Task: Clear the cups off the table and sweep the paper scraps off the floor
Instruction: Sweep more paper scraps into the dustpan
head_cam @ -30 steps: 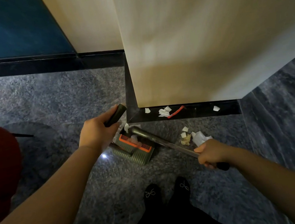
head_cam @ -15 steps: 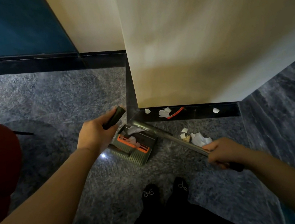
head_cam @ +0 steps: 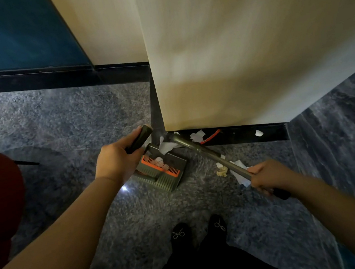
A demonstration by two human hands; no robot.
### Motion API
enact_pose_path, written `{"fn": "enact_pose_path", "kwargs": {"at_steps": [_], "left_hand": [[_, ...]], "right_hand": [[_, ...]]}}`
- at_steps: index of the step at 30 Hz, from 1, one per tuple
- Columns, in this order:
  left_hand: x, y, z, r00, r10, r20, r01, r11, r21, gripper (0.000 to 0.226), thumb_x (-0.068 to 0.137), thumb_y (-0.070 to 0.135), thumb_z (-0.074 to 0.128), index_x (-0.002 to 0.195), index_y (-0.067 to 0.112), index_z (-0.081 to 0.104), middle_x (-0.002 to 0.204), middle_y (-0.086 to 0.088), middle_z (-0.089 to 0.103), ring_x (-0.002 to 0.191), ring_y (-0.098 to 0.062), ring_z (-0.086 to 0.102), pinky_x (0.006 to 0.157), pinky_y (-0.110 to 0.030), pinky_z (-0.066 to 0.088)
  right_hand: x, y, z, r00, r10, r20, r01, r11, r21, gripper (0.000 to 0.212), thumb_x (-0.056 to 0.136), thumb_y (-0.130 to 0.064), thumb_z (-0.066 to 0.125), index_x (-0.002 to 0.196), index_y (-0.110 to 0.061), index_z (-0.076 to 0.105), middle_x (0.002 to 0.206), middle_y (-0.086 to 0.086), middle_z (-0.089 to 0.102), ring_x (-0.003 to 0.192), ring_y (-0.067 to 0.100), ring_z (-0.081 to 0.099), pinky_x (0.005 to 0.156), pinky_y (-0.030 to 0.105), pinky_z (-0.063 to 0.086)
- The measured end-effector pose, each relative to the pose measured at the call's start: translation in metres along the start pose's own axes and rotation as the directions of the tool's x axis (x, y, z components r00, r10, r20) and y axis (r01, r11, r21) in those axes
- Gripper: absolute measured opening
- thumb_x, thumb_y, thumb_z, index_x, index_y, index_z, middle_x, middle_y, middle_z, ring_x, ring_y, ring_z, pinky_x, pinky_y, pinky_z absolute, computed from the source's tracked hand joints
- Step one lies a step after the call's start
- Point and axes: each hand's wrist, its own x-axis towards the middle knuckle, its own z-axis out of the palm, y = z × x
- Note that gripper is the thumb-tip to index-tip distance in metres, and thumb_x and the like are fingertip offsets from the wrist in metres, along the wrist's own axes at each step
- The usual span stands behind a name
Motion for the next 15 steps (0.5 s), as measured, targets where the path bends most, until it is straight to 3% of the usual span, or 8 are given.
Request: {"fn": "enact_pose_path", "kwargs": {"at_steps": [2,5,8,11,15], "left_hand": [[0.001,0.004,0.002,1.000,0.012,0.008,-0.012,1.000,-0.002,0.052,0.083,0.024,0.072,0.127,0.046,0.056,0.119,0.011,0.066,0.100,-0.002,0.061,0.089,-0.020,0.047],[0.004,0.010,0.006,0.999,0.026,0.023,-0.026,1.000,0.001,0.054,0.083,0.020,0.072,0.126,0.048,0.055,0.122,0.013,0.065,0.101,0.000,0.060,0.088,-0.017,0.045],[0.009,0.017,0.009,0.999,0.020,0.047,-0.020,1.000,0.009,0.054,0.084,0.019,0.071,0.126,0.049,0.055,0.117,0.011,0.067,0.089,-0.004,0.063,0.080,-0.021,0.052],[0.014,0.023,0.011,0.998,0.013,0.060,-0.015,1.000,0.026,0.051,0.085,0.019,0.070,0.127,0.044,0.057,0.112,0.010,0.069,0.074,0.000,0.059,0.070,-0.016,0.048],[0.016,0.024,0.015,0.997,0.036,0.067,-0.039,0.998,0.041,0.053,0.084,0.018,0.071,0.128,0.045,0.057,0.118,0.012,0.066,0.089,-0.005,0.064,0.081,-0.025,0.054]], "right_hand": [[0.005,-0.002,-0.004,1.000,-0.012,-0.021,0.012,1.000,-0.015,0.016,0.079,0.006,0.056,0.080,-0.008,0.062,0.043,0.004,0.054,0.033,0.013,0.048,0.037,0.020,0.039],[0.011,0.001,-0.014,0.998,-0.007,-0.063,0.007,1.000,-0.002,0.021,0.078,0.006,0.056,0.063,-0.009,0.059,0.039,0.003,0.050,0.036,0.016,0.047,0.040,0.023,0.038],[0.021,0.003,-0.021,0.995,0.009,-0.098,-0.011,1.000,-0.022,0.019,0.077,0.005,0.057,0.061,-0.006,0.061,0.041,0.004,0.052,0.040,0.019,0.049,0.043,0.025,0.039],[0.035,0.001,-0.024,0.993,0.033,-0.110,-0.041,0.997,-0.066,0.025,0.077,0.004,0.055,0.055,-0.007,0.053,0.036,0.001,0.049,0.035,0.015,0.048,0.042,0.020,0.038],[0.051,-0.001,-0.023,0.995,0.059,-0.085,-0.065,0.996,-0.068,0.025,0.081,0.004,0.054,0.057,-0.005,0.054,0.033,0.001,0.049,0.033,0.015,0.047,0.044,0.022,0.039]]}}
